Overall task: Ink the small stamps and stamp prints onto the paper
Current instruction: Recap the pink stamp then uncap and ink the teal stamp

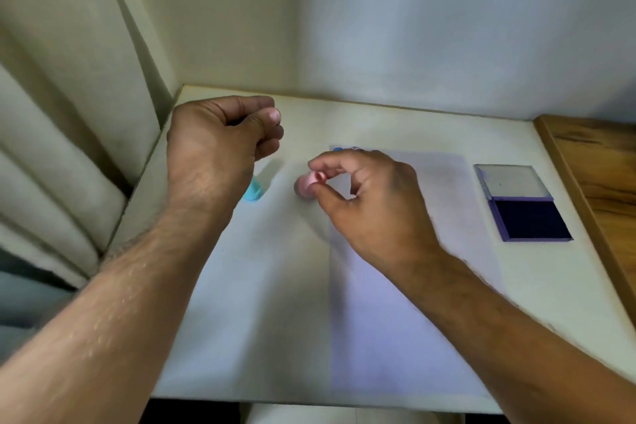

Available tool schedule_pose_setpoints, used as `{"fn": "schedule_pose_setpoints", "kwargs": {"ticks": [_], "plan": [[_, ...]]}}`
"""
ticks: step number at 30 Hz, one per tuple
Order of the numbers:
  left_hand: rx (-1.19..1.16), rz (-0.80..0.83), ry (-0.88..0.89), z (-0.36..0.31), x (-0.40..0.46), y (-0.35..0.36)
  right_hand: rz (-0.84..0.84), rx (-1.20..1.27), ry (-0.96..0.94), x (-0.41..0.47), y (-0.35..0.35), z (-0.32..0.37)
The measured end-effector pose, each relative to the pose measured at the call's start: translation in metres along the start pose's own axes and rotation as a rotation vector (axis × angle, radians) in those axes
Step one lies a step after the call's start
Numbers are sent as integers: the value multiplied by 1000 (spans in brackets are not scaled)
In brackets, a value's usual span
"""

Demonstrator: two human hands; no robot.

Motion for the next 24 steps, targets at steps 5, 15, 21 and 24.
{"fn": "schedule_pose_setpoints", "kwargs": {"ticks": [5,15,21,24], "plan": [[-16,-37,11,1,6,-6,52,-240,-140,18,33,12],[88,-18,27,3,8,-2,150,-334,-133,28,58,-4],[96,-50,77,-5,4,-4,45,-337,-201,24,54,8],[51,-129,175,-21,0,-11,45,-392,-308,22,59,26]]}}
Point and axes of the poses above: each hand's wrist, its own x-axis towards the middle knuckle, its own y-axis out of the palm, z = x × y, the point moved 8 cm from there along x, towards the middle knuckle, and after that the axes turned 4 degrees about x, right-handed, at the moved point
